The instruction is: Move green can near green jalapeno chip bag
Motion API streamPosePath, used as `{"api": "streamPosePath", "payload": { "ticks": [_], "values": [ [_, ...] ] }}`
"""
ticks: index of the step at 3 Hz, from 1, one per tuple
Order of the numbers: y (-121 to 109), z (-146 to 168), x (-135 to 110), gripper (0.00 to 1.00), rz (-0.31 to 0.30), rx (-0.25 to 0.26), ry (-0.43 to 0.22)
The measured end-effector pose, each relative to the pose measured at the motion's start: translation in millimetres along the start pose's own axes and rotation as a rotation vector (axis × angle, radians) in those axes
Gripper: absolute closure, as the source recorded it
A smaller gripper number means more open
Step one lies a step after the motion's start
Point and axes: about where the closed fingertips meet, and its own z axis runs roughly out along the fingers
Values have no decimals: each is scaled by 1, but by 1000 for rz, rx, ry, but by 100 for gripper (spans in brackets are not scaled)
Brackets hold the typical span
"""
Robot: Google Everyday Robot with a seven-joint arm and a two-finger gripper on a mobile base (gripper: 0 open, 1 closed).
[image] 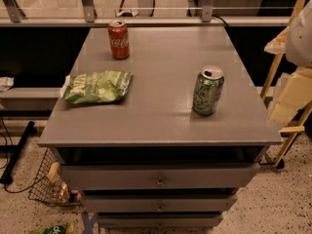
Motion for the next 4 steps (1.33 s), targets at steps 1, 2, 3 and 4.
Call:
{"api": "streamPosePath", "payload": {
  "ticks": [1,2,3,4],
  "values": [
    [0,0,0,0,0,0,0],
    [-20,17,-6,0,108,29,-137],
    [-59,45,-30,0,202,25,-343],
    [-85,63,-57,0,266,-2,-532]
  ]
}}
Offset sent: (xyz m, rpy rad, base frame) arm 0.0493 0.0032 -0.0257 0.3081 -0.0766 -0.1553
